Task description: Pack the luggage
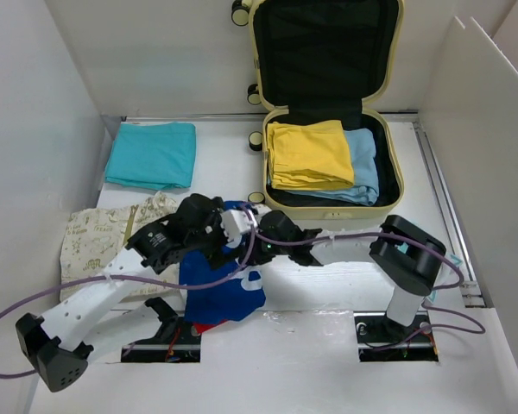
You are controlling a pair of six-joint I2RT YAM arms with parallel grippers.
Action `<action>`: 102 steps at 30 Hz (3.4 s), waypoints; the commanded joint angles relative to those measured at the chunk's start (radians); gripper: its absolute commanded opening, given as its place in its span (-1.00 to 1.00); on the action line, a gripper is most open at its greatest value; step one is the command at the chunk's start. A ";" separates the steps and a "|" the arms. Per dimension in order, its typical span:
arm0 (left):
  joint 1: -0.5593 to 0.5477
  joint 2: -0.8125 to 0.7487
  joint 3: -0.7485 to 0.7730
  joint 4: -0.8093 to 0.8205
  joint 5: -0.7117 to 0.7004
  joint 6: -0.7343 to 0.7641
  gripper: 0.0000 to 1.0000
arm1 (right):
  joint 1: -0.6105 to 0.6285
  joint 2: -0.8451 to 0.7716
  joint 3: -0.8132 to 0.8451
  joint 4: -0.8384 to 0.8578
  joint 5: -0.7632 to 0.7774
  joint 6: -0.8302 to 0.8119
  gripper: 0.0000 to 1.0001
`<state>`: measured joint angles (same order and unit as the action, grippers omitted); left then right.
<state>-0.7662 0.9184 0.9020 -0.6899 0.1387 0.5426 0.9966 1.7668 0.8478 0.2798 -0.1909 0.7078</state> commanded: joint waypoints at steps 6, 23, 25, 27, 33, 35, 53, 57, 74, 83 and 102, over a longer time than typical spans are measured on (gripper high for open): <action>0.172 -0.036 0.026 0.203 -0.278 -0.300 1.00 | -0.030 -0.078 0.261 -0.241 -0.028 -0.232 -1.00; 0.375 -0.004 0.037 0.302 -0.298 -0.311 1.00 | -0.320 0.232 1.057 -0.769 -0.257 -0.539 -1.00; 0.375 0.006 0.037 0.311 -0.298 -0.300 1.00 | -0.369 0.246 1.103 -0.786 -0.289 -0.550 -1.00; 0.375 0.016 0.037 0.311 -0.307 -0.288 1.00 | -0.449 0.246 1.151 -0.814 -0.321 -0.562 -1.00; 0.375 0.050 0.037 0.332 -0.326 -0.245 1.00 | -0.642 0.175 1.053 -0.808 -0.381 -0.602 -1.00; 0.375 0.062 0.028 0.343 -0.326 -0.234 1.00 | -0.693 0.142 0.989 -0.765 -0.418 -0.602 -1.00; 0.375 0.119 0.057 0.354 -0.337 -0.216 1.00 | -0.990 0.094 0.490 -0.398 -0.381 -0.513 -1.00; 0.375 0.119 0.057 0.354 -0.337 -0.216 1.00 | -1.000 0.030 0.390 -0.323 -0.326 -0.438 -1.00; 0.375 0.128 0.077 0.336 -0.337 -0.196 1.00 | -0.950 0.123 0.879 -0.948 0.073 -0.814 0.79; 0.433 0.169 0.106 0.316 -0.337 -0.196 1.00 | -0.758 0.045 1.040 -0.906 0.298 -0.890 0.69; 0.714 0.430 0.125 0.314 -0.370 -0.118 1.00 | -0.716 0.431 1.148 -0.749 -0.142 -0.788 -1.00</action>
<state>-0.0521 1.2869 0.9833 -0.4290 -0.1963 0.3859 0.2764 2.2257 1.9202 -0.4919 -0.2935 -0.0841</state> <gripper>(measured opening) 0.996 0.010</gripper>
